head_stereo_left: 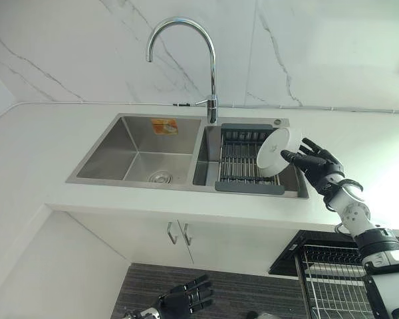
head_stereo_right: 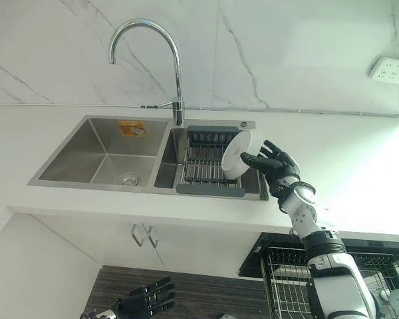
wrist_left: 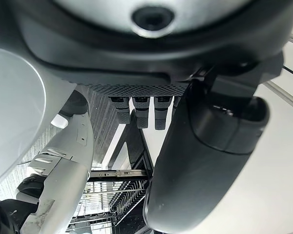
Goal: Place the dishes in the dishwasher.
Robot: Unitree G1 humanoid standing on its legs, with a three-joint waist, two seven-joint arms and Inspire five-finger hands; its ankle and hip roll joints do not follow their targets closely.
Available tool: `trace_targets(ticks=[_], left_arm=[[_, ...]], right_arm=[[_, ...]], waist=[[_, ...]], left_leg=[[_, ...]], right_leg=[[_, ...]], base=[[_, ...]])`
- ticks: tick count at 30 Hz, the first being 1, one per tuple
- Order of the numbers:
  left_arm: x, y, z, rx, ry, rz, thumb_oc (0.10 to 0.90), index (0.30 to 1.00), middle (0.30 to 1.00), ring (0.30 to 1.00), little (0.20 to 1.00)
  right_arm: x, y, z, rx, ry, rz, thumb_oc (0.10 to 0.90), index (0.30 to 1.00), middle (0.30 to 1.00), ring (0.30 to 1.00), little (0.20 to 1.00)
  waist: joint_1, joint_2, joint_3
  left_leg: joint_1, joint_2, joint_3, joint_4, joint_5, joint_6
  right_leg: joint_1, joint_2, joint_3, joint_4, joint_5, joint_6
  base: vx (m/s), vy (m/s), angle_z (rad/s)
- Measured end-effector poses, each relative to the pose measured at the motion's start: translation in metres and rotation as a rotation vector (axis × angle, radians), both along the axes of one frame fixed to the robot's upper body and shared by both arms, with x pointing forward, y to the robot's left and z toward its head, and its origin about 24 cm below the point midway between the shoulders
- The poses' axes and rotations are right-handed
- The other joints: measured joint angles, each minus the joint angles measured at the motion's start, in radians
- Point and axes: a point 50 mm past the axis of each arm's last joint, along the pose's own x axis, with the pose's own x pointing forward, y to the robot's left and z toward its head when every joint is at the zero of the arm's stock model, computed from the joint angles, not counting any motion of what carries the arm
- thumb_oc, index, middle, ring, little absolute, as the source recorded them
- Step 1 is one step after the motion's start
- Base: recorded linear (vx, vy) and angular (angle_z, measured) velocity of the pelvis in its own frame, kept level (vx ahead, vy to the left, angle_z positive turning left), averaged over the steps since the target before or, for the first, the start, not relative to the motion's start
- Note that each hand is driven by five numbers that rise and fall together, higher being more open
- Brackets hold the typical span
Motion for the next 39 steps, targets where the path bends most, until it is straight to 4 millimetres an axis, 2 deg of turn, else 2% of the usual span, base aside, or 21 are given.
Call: trace_targets(ticks=[5,8,13,25,34,35,36,37,39], left_arm=[[0.0,0.0,0.0,0.001,0.001,0.0,0.8,0.9,0.9,0.9,0.9],[0.001,0.0,0.0,0.0,-0.003,-0.001,0.8,0.9,0.9,0.9,0.9],[0.002,0.0,0.0,0.0,-0.004,0.0,0.8,0.9,0.9,0.9,0.9],[0.002,0.0,0.0,0.002,-0.003,0.0,0.8,0.9,0.9,0.9,0.9],[0.004,-0.001,0.001,0.007,-0.002,-0.02,0.8,0.9,0.9,0.9,0.9],[0.004,-0.001,0.001,0.008,-0.002,-0.021,0.8,0.9,0.9,0.9,0.9],[0.004,-0.001,0.001,0.007,-0.001,-0.021,0.8,0.9,0.9,0.9,0.9],[0.005,-0.002,0.001,0.008,0.0,-0.025,0.8,0.9,0.9,0.9,0.9],[0.008,-0.003,0.001,0.007,0.011,-0.037,0.8,0.9,0.9,0.9,0.9]], right_arm=[[0.004,0.009,0.0,-0.01,0.003,0.032,0.8,0.9,0.9,0.9,0.9],[0.004,0.009,0.0,-0.01,0.004,0.032,0.8,0.9,0.9,0.9,0.9],[0.004,0.011,-0.001,-0.005,0.005,0.034,0.8,0.9,0.9,0.9,0.9],[0.006,0.008,-0.002,0.011,0.02,0.019,0.8,0.9,0.9,0.9,0.9],[0.017,0.0,0.003,0.027,0.053,-0.053,0.8,0.9,0.9,0.9,0.9],[0.018,-0.002,0.003,0.029,0.063,-0.072,0.758,0.836,0.836,0.836,0.836],[0.02,-0.004,0.005,0.038,0.07,-0.091,0.519,0.479,0.479,0.479,0.479],[0.022,-0.005,0.006,0.044,0.074,-0.104,0.4,0.3,0.3,0.3,0.3],[0.025,-0.011,0.007,0.046,0.103,-0.147,0.4,0.3,0.3,0.3,0.3]], waist=[[0.002,0.0,0.0],[0.019,0.0,0.0],[0.021,0.0,0.0],[0.022,-0.003,0.002],[0.025,-0.003,0.002],[0.026,-0.003,0.002],[0.029,-0.002,0.002],[0.032,-0.002,0.001],[0.046,-0.001,0.001]], left_leg=[[-0.001,0.0,-0.001,0.0,0.0,0.0],[-0.001,-0.001,-0.002,0.0,0.0,0.0],[-0.003,-0.004,-0.003,0.0,0.0,0.0],[-0.001,-0.009,-0.018,-0.001,0.0,0.0],[-0.001,-0.015,-0.03,-0.003,0.0,0.0],[-0.001,-0.015,-0.03,-0.003,0.0,0.0],[-0.001,-0.015,-0.031,-0.003,0.0,0.0],[-0.001,-0.015,-0.032,-0.003,0.0,0.0],[0.0,-0.015,-0.036,-0.003,0.0,0.0]], right_leg=[[0.0,-0.001,-0.001,0.0,0.0,0.0],[0.0,-0.001,-0.003,0.0,-0.001,0.001],[0.002,-0.004,-0.009,0.0,-0.003,0.003],[0.015,-0.01,-0.025,-0.001,-0.007,0.008],[0.022,-0.016,-0.038,0.0,-0.013,0.011],[0.024,-0.017,-0.039,0.0,-0.013,0.011],[0.025,-0.017,-0.04,0.0,-0.013,0.012],[0.025,-0.017,-0.041,0.0,-0.013,0.012],[0.03,-0.018,-0.047,0.0,-0.015,0.012]], base=[[0.0,0.0,0.0],[0.0,0.003,0.01],[0.0,0.002,0.03],[0.0,-0.002,0.03],[0.0,-0.003,0.04],[0.0,-0.004,0.04],[0.0,-0.006,0.03],[0.0,0.0,0.0],[0.0,-0.006,0.07]])
